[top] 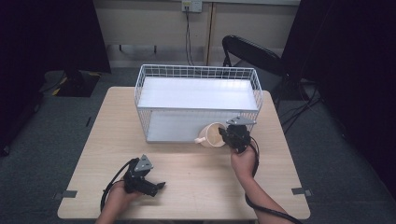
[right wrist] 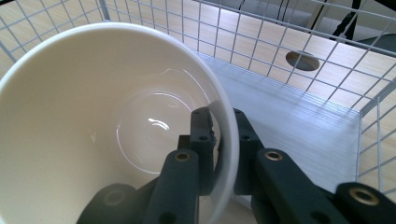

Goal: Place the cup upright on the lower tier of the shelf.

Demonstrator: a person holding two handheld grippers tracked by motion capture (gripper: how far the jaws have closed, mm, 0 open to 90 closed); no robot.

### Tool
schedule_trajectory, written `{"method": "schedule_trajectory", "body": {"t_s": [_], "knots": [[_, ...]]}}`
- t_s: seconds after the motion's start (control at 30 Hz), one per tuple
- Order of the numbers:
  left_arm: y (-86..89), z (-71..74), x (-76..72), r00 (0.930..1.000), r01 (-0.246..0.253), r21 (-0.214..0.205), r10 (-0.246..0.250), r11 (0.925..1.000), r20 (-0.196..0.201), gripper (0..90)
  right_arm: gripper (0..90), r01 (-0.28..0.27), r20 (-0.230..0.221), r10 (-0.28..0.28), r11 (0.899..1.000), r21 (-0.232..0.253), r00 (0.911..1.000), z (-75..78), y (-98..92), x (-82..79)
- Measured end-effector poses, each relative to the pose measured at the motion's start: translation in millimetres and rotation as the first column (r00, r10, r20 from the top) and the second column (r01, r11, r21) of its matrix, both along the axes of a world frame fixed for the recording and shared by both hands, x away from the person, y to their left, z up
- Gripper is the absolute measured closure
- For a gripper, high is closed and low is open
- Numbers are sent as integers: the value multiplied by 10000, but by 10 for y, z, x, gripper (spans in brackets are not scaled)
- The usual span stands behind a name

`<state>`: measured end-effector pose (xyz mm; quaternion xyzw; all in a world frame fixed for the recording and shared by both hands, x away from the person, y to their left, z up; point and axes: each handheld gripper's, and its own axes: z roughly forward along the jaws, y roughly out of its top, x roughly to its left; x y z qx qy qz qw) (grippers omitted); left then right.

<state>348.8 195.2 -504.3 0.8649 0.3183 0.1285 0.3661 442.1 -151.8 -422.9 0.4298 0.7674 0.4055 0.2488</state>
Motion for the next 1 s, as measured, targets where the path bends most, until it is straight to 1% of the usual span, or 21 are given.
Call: {"method": "schedule_trajectory", "body": {"t_s": [0.3, 0.4, 0.57, 0.63, 0.77, 0.83, 1.0], "knots": [[0, 0, 0, 10000, 0, -2, 0, 10000, 1, 0, 834, 304, 225, -301, 9994, -133, 9993, -35, 50, 77], [0, 0, 0, 10000, -3, -5, 3, 10000, 1, 0, 834, 364, 217, -360, 9992, -174, 9991, -50, 68, 102], [0, 0, 0, 10000, -2, -2, 2, 10000, 3, 0, 833, 519, 328, -511, 9984, -216, 9982, -67, 80, 141], [0, 0, 0, 10000, -1, -6, 1, 10000, 3, 0, 834, 557, 449, -541, 9978, -355, 9975, -73, 86, 150], [0, 0, 0, 10000, 1, -4, -1, 10000, 3, 0, 833, 783, 581, -759, 9961, -401, 9954, -90, 64, 172], [0, 0, 0, 10000, -2, -6, 2, 10000, 4, 0, 833, 895, 609, -873, 9954, -340, 9943, -97, 54, 185], [0, 0, 0, 10000, -2, -4, 2, 10000, 5, 0, 833, 1073, 686, -1033, 9926, -571, 9923, -130, 83, 228]]}}
